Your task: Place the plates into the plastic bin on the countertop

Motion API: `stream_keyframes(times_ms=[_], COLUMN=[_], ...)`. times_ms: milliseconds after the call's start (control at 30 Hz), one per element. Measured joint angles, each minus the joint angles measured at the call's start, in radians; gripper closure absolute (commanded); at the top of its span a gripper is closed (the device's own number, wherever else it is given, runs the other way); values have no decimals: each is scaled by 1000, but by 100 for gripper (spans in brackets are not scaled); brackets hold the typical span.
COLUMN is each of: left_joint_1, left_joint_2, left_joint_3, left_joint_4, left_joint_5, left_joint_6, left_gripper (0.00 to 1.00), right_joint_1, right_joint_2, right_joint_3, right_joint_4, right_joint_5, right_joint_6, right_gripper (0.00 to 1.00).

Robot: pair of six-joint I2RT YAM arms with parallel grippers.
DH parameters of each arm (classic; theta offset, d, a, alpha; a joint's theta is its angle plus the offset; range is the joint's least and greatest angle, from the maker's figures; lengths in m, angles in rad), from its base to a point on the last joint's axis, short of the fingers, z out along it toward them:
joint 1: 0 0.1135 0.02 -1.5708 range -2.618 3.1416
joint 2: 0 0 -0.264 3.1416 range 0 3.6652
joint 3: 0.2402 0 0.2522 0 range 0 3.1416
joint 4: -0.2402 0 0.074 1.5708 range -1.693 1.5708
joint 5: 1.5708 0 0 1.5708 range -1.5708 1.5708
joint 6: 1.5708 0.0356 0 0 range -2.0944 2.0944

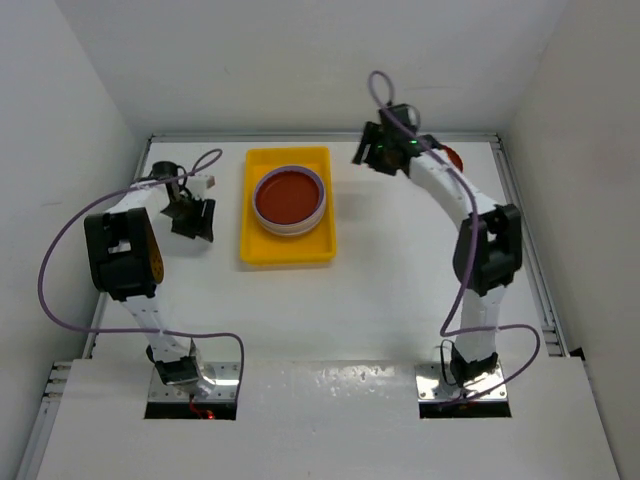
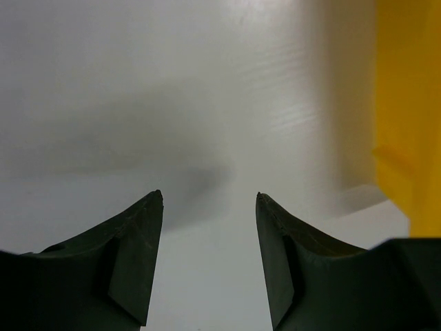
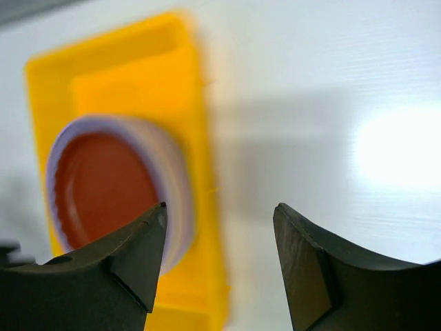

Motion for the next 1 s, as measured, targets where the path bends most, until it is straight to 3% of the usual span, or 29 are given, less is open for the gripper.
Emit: stream_keyframes(times_ms=[133,300,633,833,1000], left_joint_1=[2,3,3,3,3], left_joint_2=[-5,-50,-93,-93,-92], left_joint_3=[-88,-94,-94,-94,-94], left_joint_4=[3,29,56,56,56], left_joint_5=[-57,-76,-113,-128,-136], left_joint_6=[27,24,11,11,12], left_gripper=[41,41,41,41,41], right_joint_1=[-220,-441,-550,-560,-559], right_joint_2=[-98,-34,201,282,316], right_joint_3=[-140,-198,-87,-3,10], right_joint_4=[50,64,32,41,45], right_joint_5=[30,91,213,221,212], right_joint_6=[56,175,398,482,534], right_gripper=[37,37,41,57,80])
